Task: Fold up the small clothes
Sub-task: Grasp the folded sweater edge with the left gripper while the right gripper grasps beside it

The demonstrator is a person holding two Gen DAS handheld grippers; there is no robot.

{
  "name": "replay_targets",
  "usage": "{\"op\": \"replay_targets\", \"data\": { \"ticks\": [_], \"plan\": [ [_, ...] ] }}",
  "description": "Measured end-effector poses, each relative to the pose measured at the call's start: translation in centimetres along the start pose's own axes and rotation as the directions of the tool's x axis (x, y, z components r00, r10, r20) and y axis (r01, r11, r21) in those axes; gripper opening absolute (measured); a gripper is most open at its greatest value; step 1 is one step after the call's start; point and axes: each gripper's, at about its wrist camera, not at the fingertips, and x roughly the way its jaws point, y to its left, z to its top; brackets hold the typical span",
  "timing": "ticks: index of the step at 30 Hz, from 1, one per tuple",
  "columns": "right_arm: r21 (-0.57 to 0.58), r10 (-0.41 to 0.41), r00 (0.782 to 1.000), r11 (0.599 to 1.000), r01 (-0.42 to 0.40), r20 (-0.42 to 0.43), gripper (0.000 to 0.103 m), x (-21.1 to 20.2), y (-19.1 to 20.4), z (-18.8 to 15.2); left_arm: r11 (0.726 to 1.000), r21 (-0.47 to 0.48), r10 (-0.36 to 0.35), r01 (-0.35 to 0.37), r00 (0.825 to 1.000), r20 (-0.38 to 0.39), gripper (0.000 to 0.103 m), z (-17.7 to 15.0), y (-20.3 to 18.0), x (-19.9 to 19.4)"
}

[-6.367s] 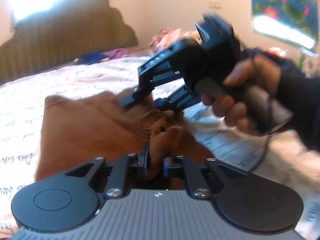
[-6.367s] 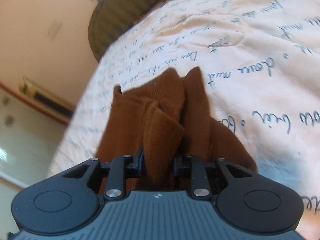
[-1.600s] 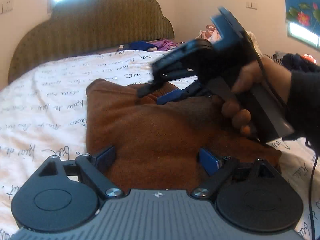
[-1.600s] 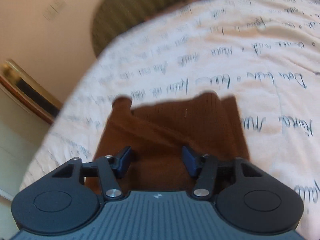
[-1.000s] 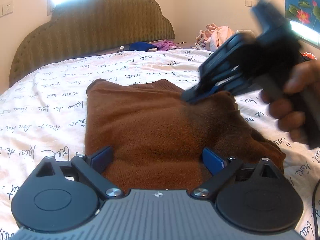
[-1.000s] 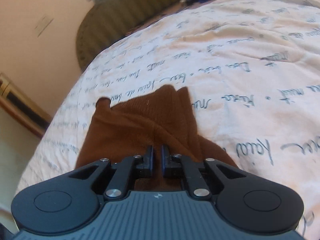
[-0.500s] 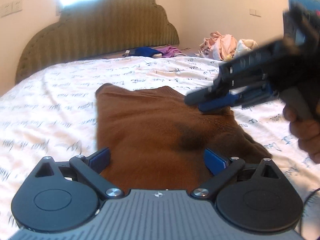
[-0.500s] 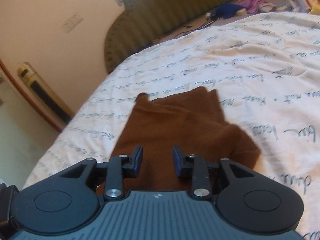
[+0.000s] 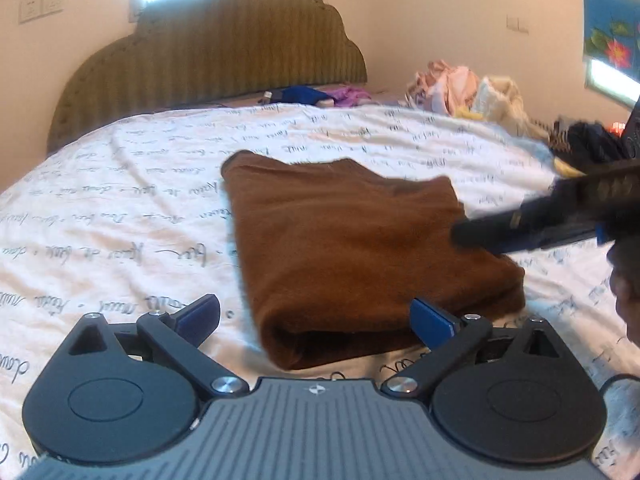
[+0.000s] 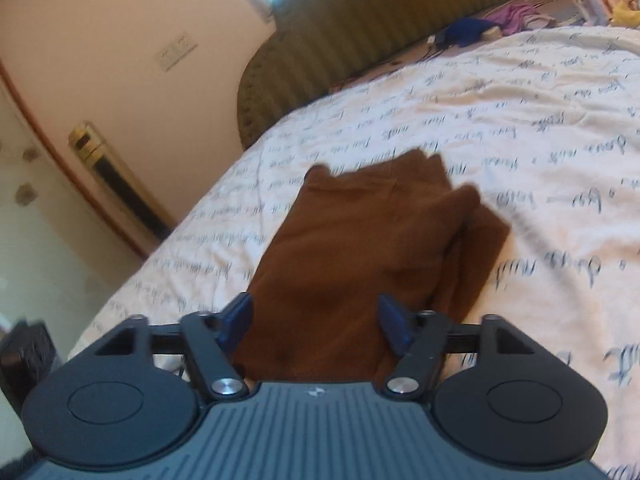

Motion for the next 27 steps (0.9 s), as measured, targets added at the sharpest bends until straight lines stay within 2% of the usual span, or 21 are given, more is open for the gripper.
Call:
{"op": "replay_targets", "data": {
  "ticks": [2, 3, 5, 7, 8, 10, 13, 15, 16, 17, 18, 19, 20, 22, 23, 25, 27],
  "plan": [
    [0.011, -0.074, 0.995, 0.997, 0.075, -0.062, 0.071, 1.5, -1.1, -1.1, 0.998, 0.036, 0.045, -0.043, 0.998, -0.054, 0.095, -0.5, -0.8, 1.6],
    [0.026, -0.069, 0.997, 0.997, 0.069, -0.03, 0.071, 1.4, -1.9, -1.5, 0.997, 0.038, 0.074, -0.072, 0.994, -0.08, 0.09, -0.7, -0.9, 1.9],
    [0.105, -0.077, 0.997, 0.991, 0.08, -0.031, 0.072, 0.3, -2.3, -1.1, 0.998, 0.041, 0.057, -0.055, 0.997, -0.058, 0.088, -0.9, -0.7, 0.6],
    [0.128, 0.001, 1.0, 0.992, -0.003, 0.013, 0.073, -1.8, -2.1, -0.9, 0.995, 0.077, 0.06, -0.058, 0.998, -0.022, 0.091, -1.3, -0.9, -0.6],
    [0.121, 0.017, 0.999, 0.992, -0.021, 0.033, 0.073, -2.6, -1.9, -1.0, 0.992, 0.1, 0.081, -0.079, 0.997, -0.016, 0.091, -1.5, -1.0, -0.8],
    [0.115, -0.014, 1.0, 0.993, 0.012, 0.018, 0.073, -3.2, -1.9, -0.9, 0.986, 0.11, 0.128, -0.124, 0.991, -0.029, 0.089, -1.7, -0.8, -0.3],
    [0.103, -0.079, 0.996, 0.991, 0.083, -0.039, 0.072, -1.8, -2.4, -1.0, 0.992, 0.024, 0.129, -0.127, 0.99, -0.055, 0.076, -1.0, 0.3, 0.3],
    [0.089, -0.078, 0.994, 0.992, 0.084, -0.075, 0.071, -0.7, -2.3, -1.4, 0.992, -0.002, 0.126, -0.126, 0.991, -0.052, 0.056, -0.6, 0.4, 0.3],
    [0.07, -0.07, 0.994, 0.995, 0.077, -0.089, 0.07, -0.1, -2.0, -1.7, 0.992, 0.007, 0.124, -0.124, 0.991, -0.052, 0.049, -0.5, 0.2, 0.6],
    [0.044, -0.084, 0.992, 0.995, 0.089, -0.098, 0.068, 0.4, -1.8, -1.9, 0.992, 0.022, 0.127, -0.126, 0.991, -0.05, 0.031, -0.5, -0.2, 0.9],
    [0.017, -0.111, 0.988, 0.993, 0.113, -0.105, 0.056, 0.9, -1.7, -2.1, 0.989, 0.024, 0.144, -0.143, 0.989, -0.042, 0.018, -0.5, -0.4, 1.0],
    [0.002, -0.133, 0.985, 0.991, 0.134, -0.108, 0.034, 1.3, -1.8, -2.2, 0.987, 0.018, 0.16, -0.16, 0.987, -0.033, 0.017, -0.4, -0.5, 0.8],
    [0.005, -0.137, 0.985, 0.99, 0.139, -0.105, 0.027, 1.3, -2.2, -2.2, 0.989, -0.005, 0.15, -0.15, 0.988, -0.027, 0.016, -0.3, -0.3, 0.3],
    [0.053, -0.092, 0.989, 0.994, 0.098, -0.114, 0.016, 0.8, -3.4, -1.9, 0.991, -0.038, 0.128, -0.128, 0.992, -0.005, 0.015, -0.2, 0.5, -0.7],
    [0.063, -0.079, 0.99, 0.994, 0.086, -0.117, 0.015, 0.4, -3.7, -1.9, 0.991, -0.044, 0.126, -0.126, 0.992, -0.008, 0.015, -0.2, 1.0, -0.7],
    [0.052, -0.083, 0.988, 0.995, 0.09, -0.128, 0.015, 0.1, -3.9, -2.2, 0.989, -0.057, 0.13, -0.134, 0.989, -0.069, 0.015, -1.0, 1.7, 0.9],
    [0.038, -0.079, 0.989, 0.996, 0.084, -0.123, 0.015, 0.6, -3.9, -2.7, 0.987, -0.044, 0.15, -0.153, 0.987, -0.053, 0.015, -1.4, 1.4, 1.3]
  ]
}}
